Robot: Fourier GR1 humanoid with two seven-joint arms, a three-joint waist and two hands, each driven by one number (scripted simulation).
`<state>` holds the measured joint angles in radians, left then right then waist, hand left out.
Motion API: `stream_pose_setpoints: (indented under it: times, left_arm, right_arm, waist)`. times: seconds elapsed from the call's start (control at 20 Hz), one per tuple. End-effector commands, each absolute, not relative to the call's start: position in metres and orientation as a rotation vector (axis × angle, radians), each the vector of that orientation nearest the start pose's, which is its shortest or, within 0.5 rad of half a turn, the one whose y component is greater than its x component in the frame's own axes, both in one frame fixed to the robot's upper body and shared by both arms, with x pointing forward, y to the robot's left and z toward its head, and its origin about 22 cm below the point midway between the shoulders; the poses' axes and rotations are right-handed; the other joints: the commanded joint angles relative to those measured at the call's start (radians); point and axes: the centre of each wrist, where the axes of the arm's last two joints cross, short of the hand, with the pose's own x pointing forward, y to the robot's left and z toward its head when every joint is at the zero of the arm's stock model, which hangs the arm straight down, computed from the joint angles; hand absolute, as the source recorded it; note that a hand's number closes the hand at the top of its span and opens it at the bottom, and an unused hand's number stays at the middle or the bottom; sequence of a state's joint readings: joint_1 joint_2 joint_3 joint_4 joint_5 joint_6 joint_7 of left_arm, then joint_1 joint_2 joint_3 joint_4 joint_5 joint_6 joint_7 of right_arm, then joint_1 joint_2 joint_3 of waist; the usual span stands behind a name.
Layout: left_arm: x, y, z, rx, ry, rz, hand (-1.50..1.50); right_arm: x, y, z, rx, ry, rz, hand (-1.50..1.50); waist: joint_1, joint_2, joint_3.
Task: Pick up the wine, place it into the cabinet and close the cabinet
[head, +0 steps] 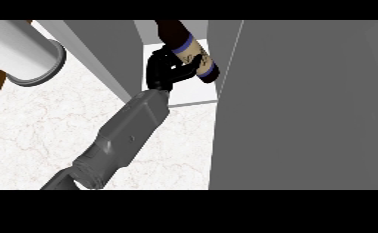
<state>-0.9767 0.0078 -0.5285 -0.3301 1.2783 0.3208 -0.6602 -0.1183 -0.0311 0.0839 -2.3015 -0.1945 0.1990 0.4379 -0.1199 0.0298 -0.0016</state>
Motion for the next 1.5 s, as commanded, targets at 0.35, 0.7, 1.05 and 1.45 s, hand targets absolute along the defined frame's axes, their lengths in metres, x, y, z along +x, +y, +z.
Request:
stream_pose_setpoints:
  times: [0.35,0.7,1.05,1.45]
  left_arm:
    - [0.389,0.077,-0.007,-0.214,-1.575,0.534,1.5]
    - [0.384,0.07,-0.007,-0.192,-1.561,0.582,-1.5]
    - [0.391,0.068,-0.001,-0.113,-1.573,0.532,-1.5]
    - [0.397,0.06,0.01,-0.048,-1.667,0.336,-1.5]
  right_arm:
    - [0.196,-0.203,0.18,0.361,-1.961,0.324,-1.5]
    - [0.191,-0.194,0.183,0.39,-1.957,0.323,-1.5]
    - [0.192,-0.202,0.185,0.378,-1.949,0.344,-1.5]
    - [0.191,-0.206,0.182,0.382,-1.953,0.328,-1.5]
  waist:
    - [-0.012,0.003,-0.001]
    - [-0.019,0.002,-0.001]
    - [-0.016,0.003,0.0]
    - [-0.003,0.0,0.001]
